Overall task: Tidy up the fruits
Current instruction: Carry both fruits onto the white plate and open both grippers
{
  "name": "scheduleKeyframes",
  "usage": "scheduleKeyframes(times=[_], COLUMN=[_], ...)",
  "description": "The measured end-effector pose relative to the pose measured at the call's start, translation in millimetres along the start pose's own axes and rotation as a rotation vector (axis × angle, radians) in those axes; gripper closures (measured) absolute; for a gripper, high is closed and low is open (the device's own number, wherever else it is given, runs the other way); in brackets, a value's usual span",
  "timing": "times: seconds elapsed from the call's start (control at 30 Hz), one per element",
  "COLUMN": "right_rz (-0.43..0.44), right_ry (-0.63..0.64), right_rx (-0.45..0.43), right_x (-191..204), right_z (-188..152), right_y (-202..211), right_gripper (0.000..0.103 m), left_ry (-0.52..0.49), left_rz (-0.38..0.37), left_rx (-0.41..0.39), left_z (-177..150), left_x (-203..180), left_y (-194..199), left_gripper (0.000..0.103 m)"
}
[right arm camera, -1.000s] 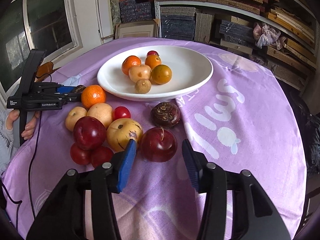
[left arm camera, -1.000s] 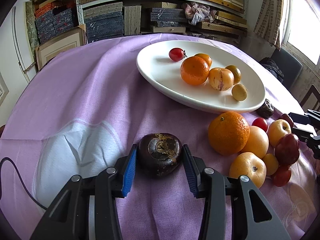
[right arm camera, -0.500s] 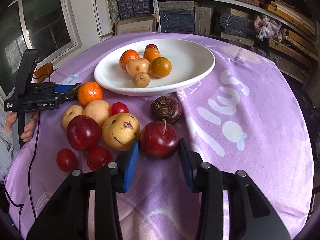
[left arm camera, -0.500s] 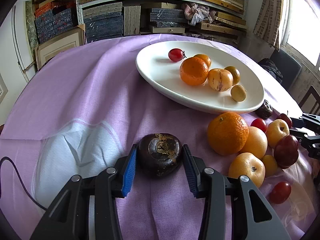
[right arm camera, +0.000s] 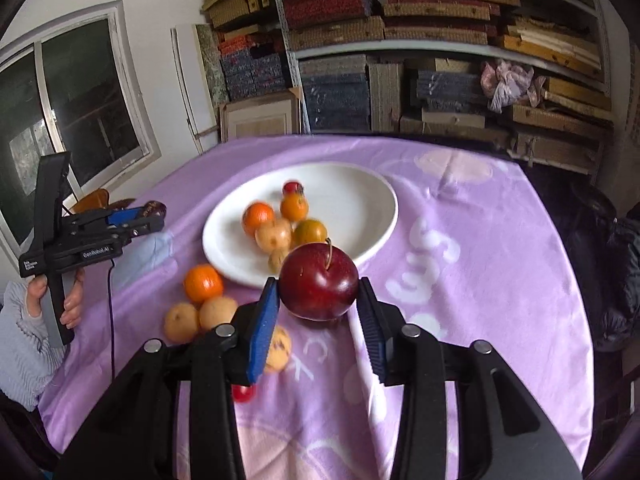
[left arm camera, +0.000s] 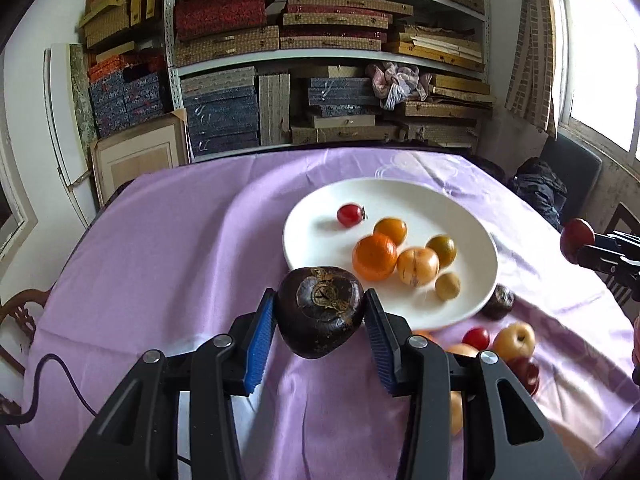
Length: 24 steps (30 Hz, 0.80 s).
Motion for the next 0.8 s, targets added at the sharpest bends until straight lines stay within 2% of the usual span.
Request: scheduleKeyframes(times=[0.07, 0.17, 0.33, 0.47, 0.67, 0.73, 0.8], right_rz=[0.011, 0.006, -0.027, -0.024, -0.028, -0.021, -0.018], right_ry=[0.004, 0.003, -0.008, -0.006, 0.017, 0.015, 0.011], right_rx=[-0.029, -0.004, 0.097, 0.145, 0.153, 0.136, 0.094], right_x=[5, 6, -1, -1, -1, 1, 2], right_z=[28, 47, 41, 29, 23, 27, 37], right_y=[-3, -35, -112, -148, -169, -164, -150], right_gripper=[0.064, 0.064, 0.064, 0.064, 0.062, 0.051, 0.051], left_ry=[0.009, 0.012, 0.041, 0.067, 0.081, 0.077, 0.066], left_rz=[-0.012, -0.005, 0.009, 0.000, -0.003, 0.004, 0.010], left_rx=[-0.009, 0.014, 0.093, 0.138, 0.153, 0.146, 0.136], left_z=[21, 37, 40, 34, 29, 30, 32], left_x=[-3, -5, 3, 11, 20, 22, 20], left_y=[-5, -28, -82, -113, -131, -131, -125], left_gripper=[0.059, 0.059, 0.059, 0.059, 0.059, 0.058, 0.058])
Point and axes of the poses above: each gripper's, at about its wrist camera, not at the fingertips, and y roughly against the way its jaws point, x to its left, z to its top, the point moved 8 cm from there along -y, roughly the way its jaws point, and after that the axes turned 8 degrees about -z, right-handed, at the moved point
